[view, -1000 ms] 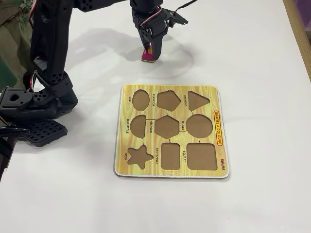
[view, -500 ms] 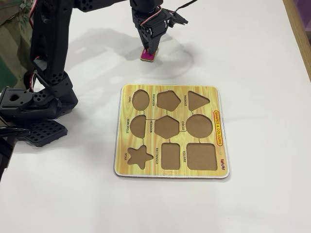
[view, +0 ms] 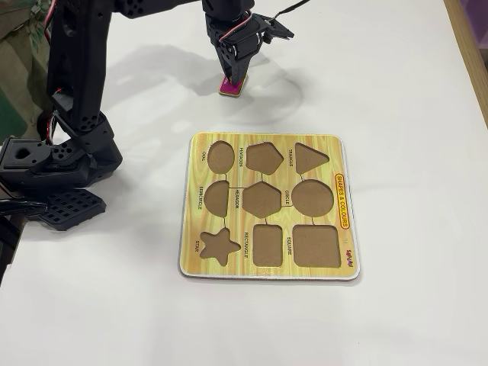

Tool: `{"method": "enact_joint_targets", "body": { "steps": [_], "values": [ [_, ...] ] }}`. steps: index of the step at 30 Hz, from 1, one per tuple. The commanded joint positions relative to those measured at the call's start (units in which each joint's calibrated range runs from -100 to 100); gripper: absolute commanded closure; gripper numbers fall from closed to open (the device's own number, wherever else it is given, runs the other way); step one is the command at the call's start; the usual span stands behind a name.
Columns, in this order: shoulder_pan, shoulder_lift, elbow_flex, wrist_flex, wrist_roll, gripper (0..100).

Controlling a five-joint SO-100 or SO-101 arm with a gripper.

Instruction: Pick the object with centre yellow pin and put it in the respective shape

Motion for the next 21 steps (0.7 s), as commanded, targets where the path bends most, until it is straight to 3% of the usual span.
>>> {"method": "enact_joint_targets", "body": {
  "steps": [1,9,21],
  "values": [
    [0.3,-1.6,0.4,0.0,0.2,99],
    [2.7,-3.7,0.4,0.0,0.0,99],
    [17.7,-13.9,6.0,0.1,0.3,99]
  ]
}}
